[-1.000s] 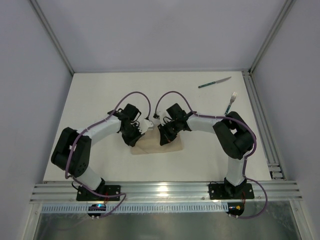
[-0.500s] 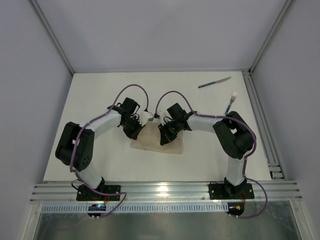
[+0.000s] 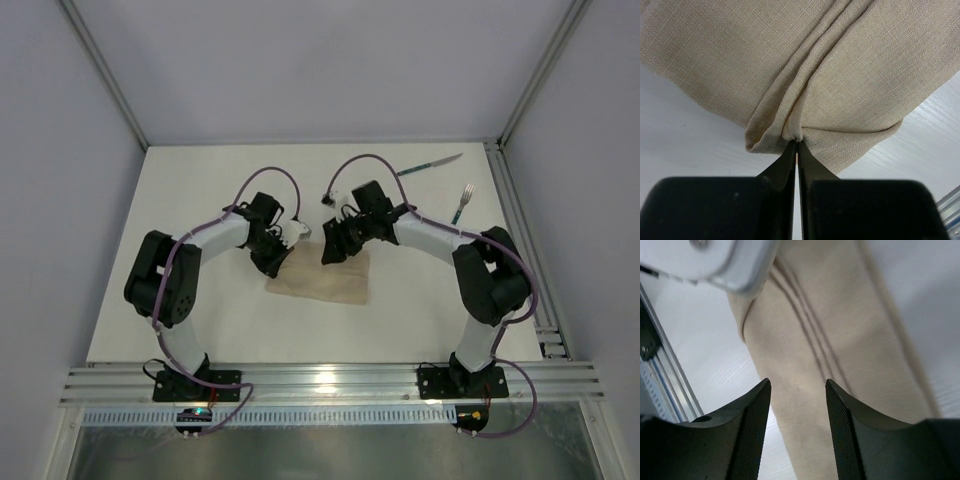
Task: Fold the napkin into a case and place the utensils inside
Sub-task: Pick up the 2/3-rectangle-folded napkin at the center of the board.
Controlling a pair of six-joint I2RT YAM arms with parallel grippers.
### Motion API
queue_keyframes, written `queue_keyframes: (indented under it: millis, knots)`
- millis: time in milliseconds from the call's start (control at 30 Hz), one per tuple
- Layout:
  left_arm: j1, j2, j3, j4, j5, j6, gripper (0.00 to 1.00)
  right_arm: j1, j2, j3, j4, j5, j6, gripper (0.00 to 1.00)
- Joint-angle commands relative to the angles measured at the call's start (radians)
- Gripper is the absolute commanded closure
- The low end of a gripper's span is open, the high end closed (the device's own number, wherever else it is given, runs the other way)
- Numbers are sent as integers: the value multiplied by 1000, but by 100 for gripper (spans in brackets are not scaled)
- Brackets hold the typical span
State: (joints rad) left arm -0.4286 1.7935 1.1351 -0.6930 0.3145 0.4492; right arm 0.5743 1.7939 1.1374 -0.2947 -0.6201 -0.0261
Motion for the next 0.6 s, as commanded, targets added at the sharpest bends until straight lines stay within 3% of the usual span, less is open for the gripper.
queue_keyframes:
  millis: [0, 233, 567]
  knots:
    - [-1, 21, 8, 35, 3, 6, 100, -77, -25, 105, -12, 36, 3, 47]
    - [-1, 15, 11, 44, 3, 5, 100, -123, 160, 278, -73, 97, -58, 35]
    - [-1, 12, 11, 38, -6, 13, 100, -123, 445, 545, -392, -41, -100, 34]
